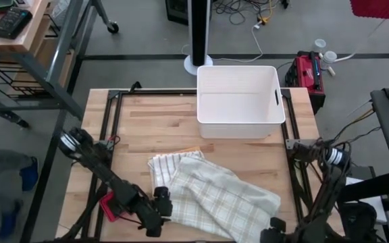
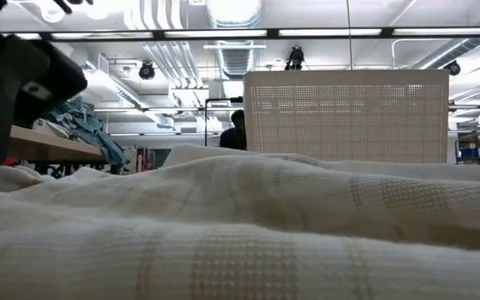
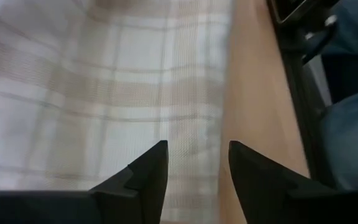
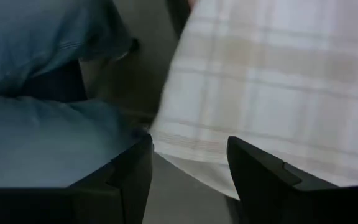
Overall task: Fold towel
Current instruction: Fold the light gray patterned towel
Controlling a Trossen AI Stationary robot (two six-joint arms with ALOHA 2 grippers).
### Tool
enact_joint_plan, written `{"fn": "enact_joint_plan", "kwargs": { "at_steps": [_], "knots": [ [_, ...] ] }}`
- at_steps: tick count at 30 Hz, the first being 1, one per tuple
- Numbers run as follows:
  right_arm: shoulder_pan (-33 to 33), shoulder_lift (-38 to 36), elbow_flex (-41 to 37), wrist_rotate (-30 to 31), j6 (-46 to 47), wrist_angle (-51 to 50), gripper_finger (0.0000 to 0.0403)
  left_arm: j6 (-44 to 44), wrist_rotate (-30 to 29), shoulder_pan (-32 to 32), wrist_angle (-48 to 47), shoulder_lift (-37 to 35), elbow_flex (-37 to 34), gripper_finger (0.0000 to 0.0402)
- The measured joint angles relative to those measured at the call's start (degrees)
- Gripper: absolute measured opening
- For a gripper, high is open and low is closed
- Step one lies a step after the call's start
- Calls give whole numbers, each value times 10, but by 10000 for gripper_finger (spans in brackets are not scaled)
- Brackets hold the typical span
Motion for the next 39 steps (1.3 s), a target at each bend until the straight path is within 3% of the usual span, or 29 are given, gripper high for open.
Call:
{"fn": "enact_joint_plan", "kwargs": {
  "at_steps": [8,15,18,21,23,25,33,39],
  "knots": [
    [-11,84,45,-56,-28,13,196,-22,-1,2,-34,67,30,161],
    [-40,135,89,-99,6,-30,186,-70,-15,8,-78,83,49,128],
    [-49,148,111,-111,7,-67,155,-85,-22,9,-84,83,49,85],
    [-60,151,114,-136,6,-89,94,-101,-41,5,-104,83,57,20],
    [-64,151,115,-158,-9,-104,39,-106,-70,-4,-137,83,73,12],
    [-62,151,119,-152,-28,-125,12,-106,-97,-15,-169,83,98,8],
    [-48,133,154,-167,1,-400,4,-115,-162,-36,-357,83,217,2],
    [-43,109,177,-150,19,-426,21,-130,-164,-36,-358,83,240,1]
  ]
}}
